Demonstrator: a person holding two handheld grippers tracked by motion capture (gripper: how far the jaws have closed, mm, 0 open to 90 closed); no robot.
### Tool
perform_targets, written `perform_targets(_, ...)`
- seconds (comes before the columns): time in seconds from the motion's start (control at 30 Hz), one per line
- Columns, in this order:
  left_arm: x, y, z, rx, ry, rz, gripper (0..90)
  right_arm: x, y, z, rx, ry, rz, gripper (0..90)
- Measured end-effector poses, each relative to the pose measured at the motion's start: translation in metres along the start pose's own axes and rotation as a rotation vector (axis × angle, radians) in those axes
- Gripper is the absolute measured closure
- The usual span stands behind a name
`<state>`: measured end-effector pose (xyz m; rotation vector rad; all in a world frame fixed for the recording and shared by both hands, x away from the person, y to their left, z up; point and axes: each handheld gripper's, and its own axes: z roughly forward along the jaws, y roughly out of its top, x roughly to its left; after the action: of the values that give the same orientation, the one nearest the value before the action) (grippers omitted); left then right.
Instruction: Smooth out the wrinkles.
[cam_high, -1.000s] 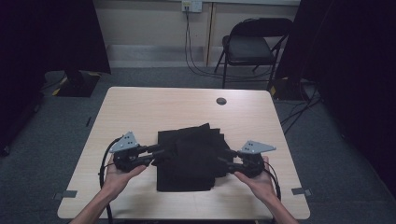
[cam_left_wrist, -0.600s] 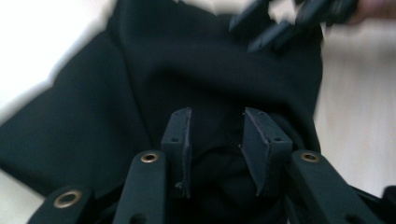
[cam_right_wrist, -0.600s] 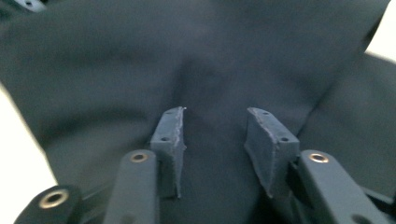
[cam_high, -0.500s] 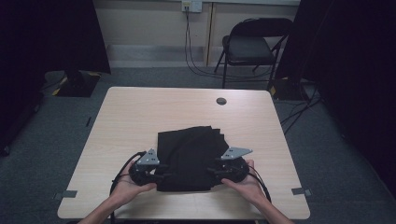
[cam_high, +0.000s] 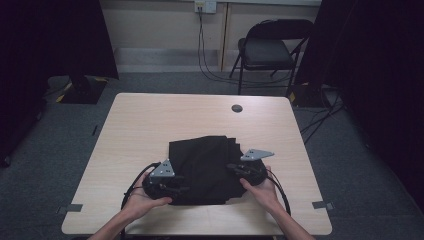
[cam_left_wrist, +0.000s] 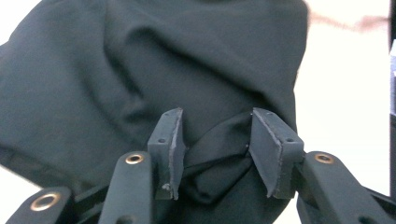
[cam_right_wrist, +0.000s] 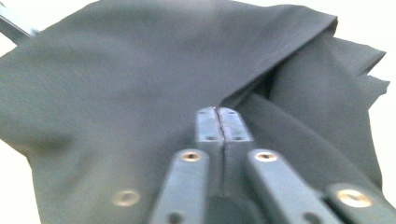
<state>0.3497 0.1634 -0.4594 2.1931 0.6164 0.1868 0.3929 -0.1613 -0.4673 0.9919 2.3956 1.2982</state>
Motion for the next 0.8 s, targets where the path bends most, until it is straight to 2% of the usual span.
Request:
perform_targets(0.07, -0.001, -0.004, 0.001, 0.026, 0.007, 0.026, 54.0, 0.001, 0.002, -0.013, -0.013, -0.022, -0.005, 90.0)
perform_targets(0.1, -0.001, -0.005, 0.001, 0.043, 0.01, 0.044, 54.0, 0.001, 0.002, -0.02, -0.016, -0.05, 0.002, 90.0)
perform_targets(0.17, 0.0, -0.008, 0.004, 0.051, 0.0, 0.034, 53.8, -0.002, -0.001, -0.033, -0.009, -0.085, 0.014, 90.0)
perform_targets(0.2, 0.001, -0.008, 0.006, 0.073, 0.012, 0.044, 53.3, -0.004, -0.005, -0.036, 0.002, -0.098, 0.022, 90.0)
perform_targets(0.27, 0.001, -0.009, 0.008, 0.085, 0.026, 0.046, 53.2, -0.005, -0.014, -0.035, 0.06, -0.127, 0.019, 90.0)
perform_targets(0.3, 0.0, -0.01, 0.014, 0.133, 0.037, 0.047, 53.2, -0.005, -0.018, -0.032, 0.094, -0.144, 0.01, 90.0)
perform_targets(0.33, 0.0, -0.009, 0.014, 0.129, 0.019, 0.049, 53.3, -0.006, -0.022, -0.027, 0.139, -0.138, 0.015, 89.4)
perform_targets(0.37, 0.0, -0.008, 0.012, 0.108, 0.006, 0.034, 53.5, -0.007, -0.025, -0.023, 0.166, -0.148, 0.032, 82.7)
perform_targets(0.4, 0.002, -0.005, 0.007, 0.066, -0.01, 0.019, 54.3, -0.006, -0.025, -0.022, 0.171, -0.171, 0.034, 76.8)
perform_targets(0.43, 0.003, -0.003, 0.003, 0.05, -0.011, 0.013, 54.5, -0.005, -0.022, -0.024, 0.159, -0.189, 0.021, 70.2)
perform_targets(0.47, 0.004, 0.0, -0.002, 0.022, -0.003, 0.01, 54.6, -0.004, -0.02, -0.026, 0.136, -0.2, 0.015, 65.6)
perform_targets(0.5, 0.007, 0.005, -0.009, -0.024, 0.008, -0.002, 54.9, -0.005, -0.015, -0.03, 0.1, -0.218, 0.018, 60.5)
perform_targets(0.57, 0.013, 0.014, -0.018, -0.092, 0.017, -0.023, 57.0, -0.006, -0.004, -0.036, 0.023, -0.232, 0.018, 54.8)
perform_targets(0.6, 0.015, 0.017, -0.02, -0.109, 0.026, -0.033, 57.4, -0.006, 0.001, -0.037, -0.004, -0.226, 0.019, 53.4)
perform_targets(0.63, 0.015, 0.017, -0.02, -0.109, 0.026, -0.033, 57.9, -0.006, 0.001, -0.037, -0.004, -0.226, 0.019, 53.4)
perform_targets(0.67, 0.018, 0.024, -0.022, -0.131, 0.035, -0.042, 57.9, -0.006, 0.005, -0.036, -0.014, -0.212, 0.021, 53.5)
perform_targets(0.7, 0.021, 0.033, -0.024, -0.171, 0.037, -0.05, 58.1, 0.0, 0.015, -0.03, -0.042, -0.199, -0.034, 57.6)
perform_targets(0.73, 0.021, 0.036, -0.023, -0.185, 0.039, -0.051, 58.5, 0.002, 0.017, -0.027, -0.043, -0.181, -0.042, 60.0)
perform_targets(0.8, 0.022, 0.047, -0.016, -0.189, 0.049, -0.045, 58.5, 0.003, 0.02, -0.017, -0.041, -0.111, -0.047, 64.3)
